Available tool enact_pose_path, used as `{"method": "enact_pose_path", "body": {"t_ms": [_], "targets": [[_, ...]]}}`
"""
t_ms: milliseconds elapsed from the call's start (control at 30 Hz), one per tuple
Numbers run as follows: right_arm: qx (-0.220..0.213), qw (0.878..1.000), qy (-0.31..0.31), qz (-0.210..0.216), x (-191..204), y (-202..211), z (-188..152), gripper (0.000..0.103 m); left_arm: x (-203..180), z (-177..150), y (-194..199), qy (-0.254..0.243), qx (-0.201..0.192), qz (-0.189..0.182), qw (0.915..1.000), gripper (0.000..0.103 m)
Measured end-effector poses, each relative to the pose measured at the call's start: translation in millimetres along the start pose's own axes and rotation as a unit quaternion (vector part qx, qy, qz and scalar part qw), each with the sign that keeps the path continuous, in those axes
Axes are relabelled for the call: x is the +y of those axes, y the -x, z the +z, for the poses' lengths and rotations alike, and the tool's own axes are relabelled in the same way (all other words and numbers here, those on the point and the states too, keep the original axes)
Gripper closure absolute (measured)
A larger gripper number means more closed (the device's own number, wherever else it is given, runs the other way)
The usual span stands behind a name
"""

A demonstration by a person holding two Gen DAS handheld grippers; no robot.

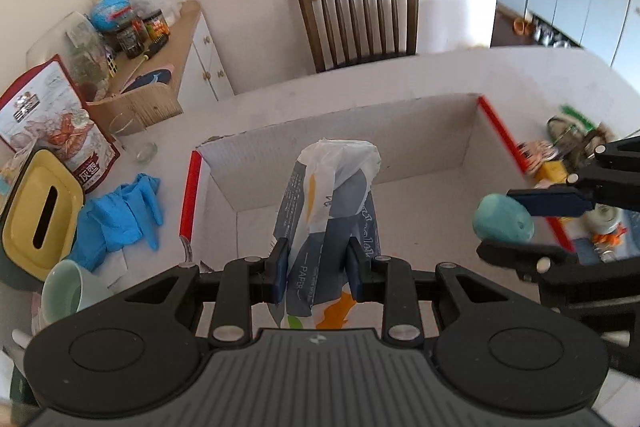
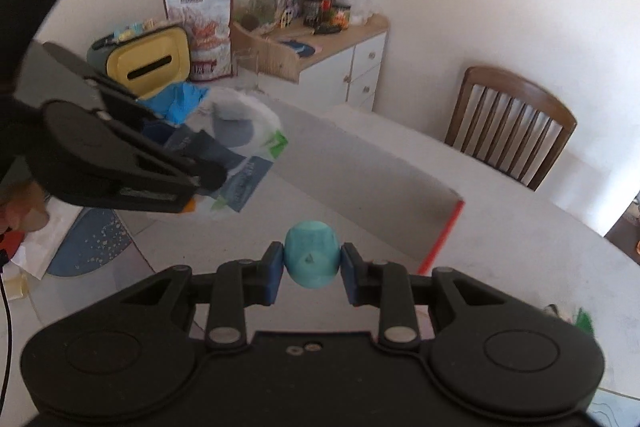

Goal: Organize objects
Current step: 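Carry the bag and eraser over the red box and open both grippers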

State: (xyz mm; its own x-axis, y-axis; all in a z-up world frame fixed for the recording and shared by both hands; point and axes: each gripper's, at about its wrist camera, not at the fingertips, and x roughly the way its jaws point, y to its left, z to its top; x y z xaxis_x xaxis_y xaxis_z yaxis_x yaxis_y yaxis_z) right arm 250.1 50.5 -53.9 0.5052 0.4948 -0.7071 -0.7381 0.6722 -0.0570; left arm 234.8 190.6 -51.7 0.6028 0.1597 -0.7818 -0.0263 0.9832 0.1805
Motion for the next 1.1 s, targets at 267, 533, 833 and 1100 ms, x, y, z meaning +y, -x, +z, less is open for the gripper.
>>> {"method": "enact_pose_path", "body": {"t_ms": [267,533,833,1100], "targets": [[0.057,0.998,-0.011,-0.003,4.5,-43.7,4.0,0.074,-4.8,10.2,-48.0,-0.038,0.05,-0.006,0.998,0.075],[0.114,0.993,-0.019,0.013,7.4,-74.0,7.3,0.074,-11.7,13.0,-85.2,-0.063,0.097,-0.014,0.9932,0.075],[0.149,0.988,-0.025,0.016,7.4,-87.6,-1.9,0.074,-9.0,11.8,-107.3,-0.061,0.133,-0.031,0.9887,0.074],[0.165,0.985,-0.041,0.014,5.2,-93.6,-7.6,0.072,-13.3,12.2,-108.9,-0.068,0.137,-0.034,0.9876,0.074]]}}
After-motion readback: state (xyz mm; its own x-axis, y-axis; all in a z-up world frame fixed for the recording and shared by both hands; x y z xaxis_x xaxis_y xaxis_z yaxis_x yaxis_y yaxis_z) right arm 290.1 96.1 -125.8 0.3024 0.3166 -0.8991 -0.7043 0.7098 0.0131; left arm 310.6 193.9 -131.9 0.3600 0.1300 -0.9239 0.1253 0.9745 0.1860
